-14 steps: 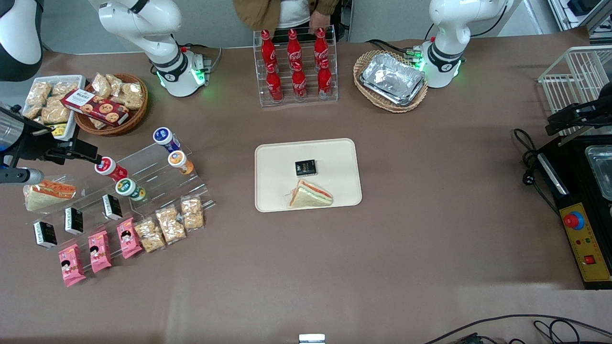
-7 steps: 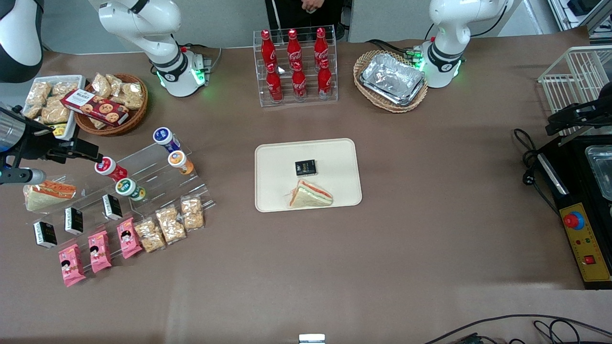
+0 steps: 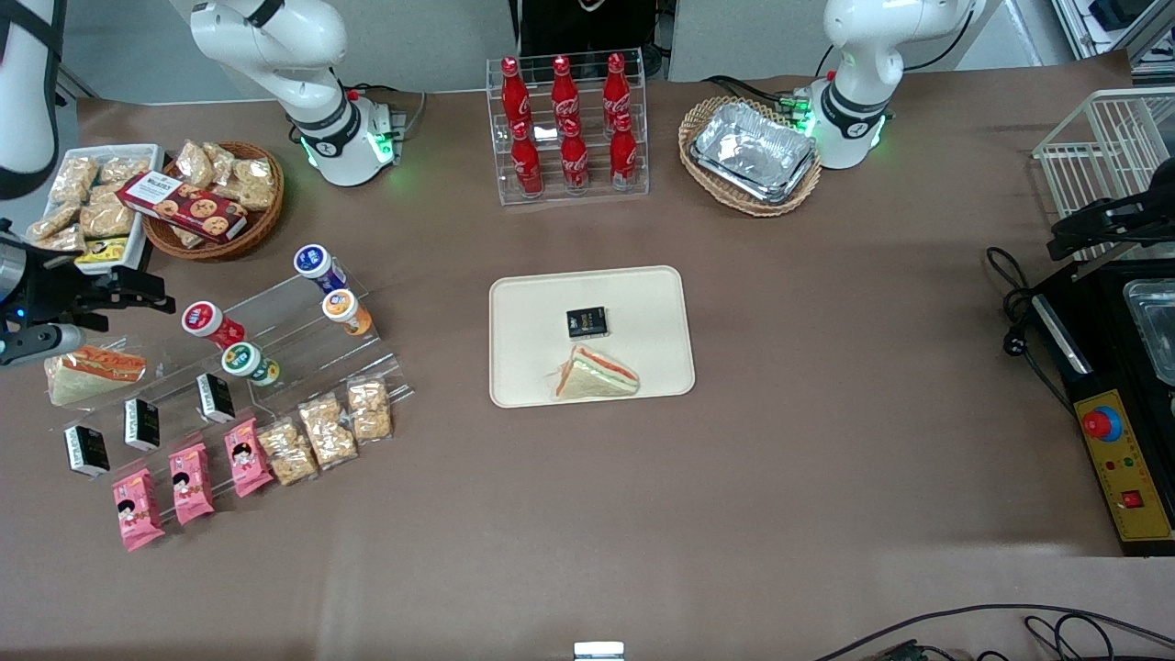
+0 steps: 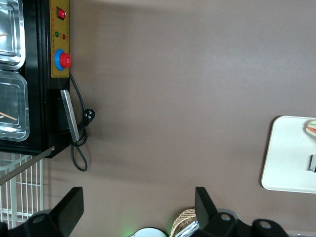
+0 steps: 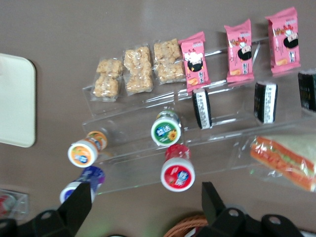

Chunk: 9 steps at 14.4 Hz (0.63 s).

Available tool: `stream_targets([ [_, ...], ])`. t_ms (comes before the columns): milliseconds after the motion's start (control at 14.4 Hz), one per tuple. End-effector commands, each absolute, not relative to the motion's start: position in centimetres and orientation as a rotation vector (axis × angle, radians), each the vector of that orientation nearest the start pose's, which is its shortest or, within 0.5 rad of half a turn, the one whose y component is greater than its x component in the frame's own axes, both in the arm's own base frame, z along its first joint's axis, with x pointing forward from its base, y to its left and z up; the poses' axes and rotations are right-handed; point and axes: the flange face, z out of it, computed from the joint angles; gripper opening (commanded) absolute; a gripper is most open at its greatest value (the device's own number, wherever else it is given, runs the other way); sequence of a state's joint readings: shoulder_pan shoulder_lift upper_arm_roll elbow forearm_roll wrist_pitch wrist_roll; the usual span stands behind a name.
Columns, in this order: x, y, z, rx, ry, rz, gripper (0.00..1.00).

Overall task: Place green gum on tray
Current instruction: 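Move the right gripper down onto the green-capped gum bottle on the rack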

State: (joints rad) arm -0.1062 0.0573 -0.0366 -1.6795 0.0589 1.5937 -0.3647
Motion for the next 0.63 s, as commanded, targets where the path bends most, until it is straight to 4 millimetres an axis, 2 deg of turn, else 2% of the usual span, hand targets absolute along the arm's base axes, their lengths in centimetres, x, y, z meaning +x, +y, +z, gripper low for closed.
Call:
stream_targets([
  [0, 55.4, -8.8, 50.0, -3.0, -0.513, 0.139, 1.0],
  [417, 54.7, -9.0, 41.9, -3.03, -0.506, 0.047, 1.0],
  [557, 54.3, -8.9, 40.0, -3.036, -0.516, 0.025, 1.0],
])
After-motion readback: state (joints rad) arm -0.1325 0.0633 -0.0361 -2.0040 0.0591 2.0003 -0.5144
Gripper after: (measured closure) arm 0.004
